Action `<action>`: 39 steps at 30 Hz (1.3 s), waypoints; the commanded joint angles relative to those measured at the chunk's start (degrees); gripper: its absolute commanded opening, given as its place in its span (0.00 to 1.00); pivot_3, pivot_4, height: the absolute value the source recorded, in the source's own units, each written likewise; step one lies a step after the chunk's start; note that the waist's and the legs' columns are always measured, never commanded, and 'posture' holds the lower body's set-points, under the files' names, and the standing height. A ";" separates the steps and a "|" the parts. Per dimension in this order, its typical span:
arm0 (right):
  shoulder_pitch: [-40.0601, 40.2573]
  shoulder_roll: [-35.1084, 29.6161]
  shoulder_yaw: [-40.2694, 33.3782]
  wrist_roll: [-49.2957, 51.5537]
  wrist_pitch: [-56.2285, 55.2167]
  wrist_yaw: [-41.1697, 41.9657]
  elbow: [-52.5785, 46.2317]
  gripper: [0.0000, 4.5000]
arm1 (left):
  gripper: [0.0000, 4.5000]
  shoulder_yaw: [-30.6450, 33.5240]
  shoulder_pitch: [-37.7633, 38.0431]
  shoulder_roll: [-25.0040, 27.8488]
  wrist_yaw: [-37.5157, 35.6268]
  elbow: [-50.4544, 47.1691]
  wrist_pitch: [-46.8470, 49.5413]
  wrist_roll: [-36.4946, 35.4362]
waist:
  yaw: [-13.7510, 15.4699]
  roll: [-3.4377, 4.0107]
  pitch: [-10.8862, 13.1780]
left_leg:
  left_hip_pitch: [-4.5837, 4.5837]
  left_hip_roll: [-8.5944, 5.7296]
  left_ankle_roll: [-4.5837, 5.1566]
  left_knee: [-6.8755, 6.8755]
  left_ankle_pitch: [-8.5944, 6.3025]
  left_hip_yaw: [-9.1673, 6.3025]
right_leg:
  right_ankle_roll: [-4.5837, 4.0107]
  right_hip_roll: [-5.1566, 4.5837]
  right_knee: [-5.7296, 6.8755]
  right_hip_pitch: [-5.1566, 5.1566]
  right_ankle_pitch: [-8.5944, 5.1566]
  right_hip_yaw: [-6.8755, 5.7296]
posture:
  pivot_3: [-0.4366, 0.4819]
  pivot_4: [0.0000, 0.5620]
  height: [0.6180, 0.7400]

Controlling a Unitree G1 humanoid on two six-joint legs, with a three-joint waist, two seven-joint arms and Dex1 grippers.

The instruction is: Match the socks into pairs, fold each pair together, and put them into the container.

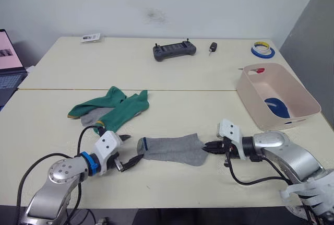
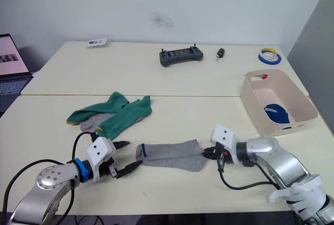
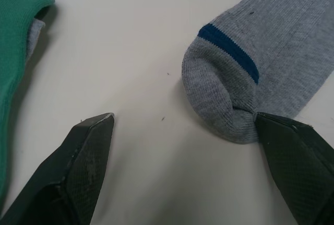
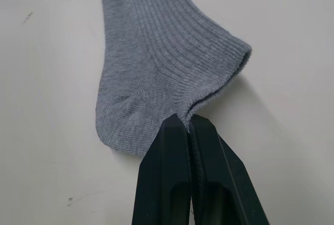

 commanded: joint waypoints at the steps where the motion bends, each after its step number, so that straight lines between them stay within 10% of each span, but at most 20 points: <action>1: -1.68 0.17 -0.09 -0.71 2.61 0.04 -0.10 0.00 | 1.00 1.33 -0.33 -0.19 0.59 -1.32 1.36 -1.15 | 0.01 0.00 0.00 | -0.01 0.00 0.00 0.00 0.00 -0.01 | 0.00 0.00 0.00 0.00 0.00 -0.01 | 0.48 0.27 1.00; 15: 1.29 -1.56 -7.53 0.33 4.92 -1.74 -7.58 0.99 | 1.00 6.34 -5.12 4.08 -7.65 2.95 4.33 -8.95 | 0.02 0.00 0.01 | -0.03 0.00 0.00 -0.01 0.00 -0.02 | 0.00 0.00 -0.01 -0.02 0.00 -0.04 | 0.48 0.27 1.00; 24: 5.55 -0.12 -12.43 0.87 -1.87 -2.60 -13.49 0.99 | 1.00 12.39 -2.29 0.61 -5.84 4.60 3.22 -12.21 | -0.08 0.00 0.01 | -0.02 0.02 0.00 -0.01 0.00 -0.03 | 0.00 0.00 0.00 -0.01 0.00 -0.04 | 0.48 0.27 1.00; 31: -2.44 3.04 -12.20 4.05 1.47 -4.32 -15.29 0.99 | 1.00 26.82 -2.74 -7.72 9.68 7.68 6.97 -18.12 | -0.04 -0.03 0.02 | -0.02 0.02 -0.01 0.02 0.00 -0.12 | 0.00 0.00 0.06 -0.01 0.00 -0.10 | 0.48 0.27 1.00; 39: -8.53 3.88 -10.86 6.03 4.69 -4.48 -15.00 0.99 | 1.00 29.02 -7.01 -8.82 20.14 9.95 21.27 -23.90 | 0.24 -0.04 0.01 | -0.09 -0.03 -0.02 0.05 0.01 -0.29 | 0.00 -0.09 -0.01 0.05 0.00 -0.37 | 0.48 0.27 1.00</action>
